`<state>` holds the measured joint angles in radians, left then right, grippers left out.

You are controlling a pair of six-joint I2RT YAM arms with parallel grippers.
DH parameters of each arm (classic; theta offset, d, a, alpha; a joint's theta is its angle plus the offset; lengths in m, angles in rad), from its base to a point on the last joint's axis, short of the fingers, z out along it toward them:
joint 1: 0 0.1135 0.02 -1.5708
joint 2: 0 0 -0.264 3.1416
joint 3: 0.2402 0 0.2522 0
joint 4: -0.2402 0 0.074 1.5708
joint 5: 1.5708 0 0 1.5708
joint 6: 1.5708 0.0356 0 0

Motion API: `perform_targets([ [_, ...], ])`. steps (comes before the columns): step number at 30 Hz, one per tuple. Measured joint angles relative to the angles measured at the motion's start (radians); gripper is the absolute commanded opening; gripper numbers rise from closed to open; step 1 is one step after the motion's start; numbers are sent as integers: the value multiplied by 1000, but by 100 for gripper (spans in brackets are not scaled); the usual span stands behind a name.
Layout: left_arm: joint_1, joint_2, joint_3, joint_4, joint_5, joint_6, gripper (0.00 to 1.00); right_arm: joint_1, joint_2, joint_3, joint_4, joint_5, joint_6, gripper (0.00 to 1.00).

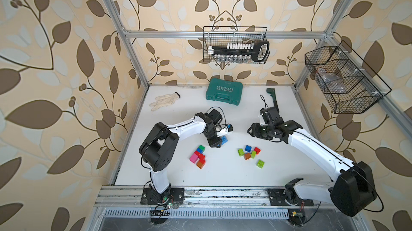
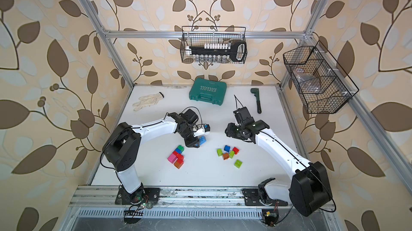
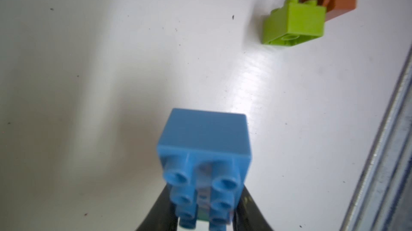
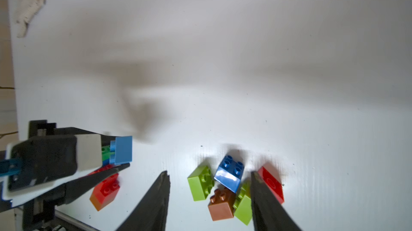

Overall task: Assemble the letter h with lego
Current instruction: Adjust the lego brick at the center of the board, then pick up the lego brick from the center of the board.

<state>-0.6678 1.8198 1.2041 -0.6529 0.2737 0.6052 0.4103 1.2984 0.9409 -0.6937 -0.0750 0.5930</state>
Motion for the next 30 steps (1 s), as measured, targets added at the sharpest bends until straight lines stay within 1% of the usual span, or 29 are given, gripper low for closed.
perform_targets([
  [2, -20, 23, 0, 9, -51, 21, 43, 0, 20, 0, -42, -8, -13, 50],
  [3, -30, 35, 0, 13, -74, 33, 46, 1, 28, 0, -59, -14, -19, 51],
  [6, -48, 54, -1, 24, -104, 66, 60, 7, 46, 1, -98, -26, -45, 51],
  [7, -54, 54, -2, 29, -110, 76, 63, 8, 56, 4, -113, -26, -54, 51],
  [10, -58, 54, -2, 30, -117, 82, 67, 13, 97, 15, -140, -24, -62, 51],
  [12, -52, 53, -2, 27, -111, 83, 68, 29, 131, 26, -152, -14, -55, 54],
  [15, -27, 39, -2, 12, -66, 77, 71, 97, 187, 66, -166, 18, -13, 59],
  [18, 26, 3, -1, -24, 2, 63, 74, 151, 242, 115, -158, 29, 47, 59],
  [21, 103, -59, -1, -56, 98, 41, 76, 161, 286, 133, -148, 51, 107, 58],
  [26, 217, -160, -1, -83, 219, -10, 78, 166, 296, 113, -135, 100, 193, 53],
  [30, 253, -188, -1, -84, 264, -63, 78, 166, 296, 72, -90, 102, 239, 47],
])
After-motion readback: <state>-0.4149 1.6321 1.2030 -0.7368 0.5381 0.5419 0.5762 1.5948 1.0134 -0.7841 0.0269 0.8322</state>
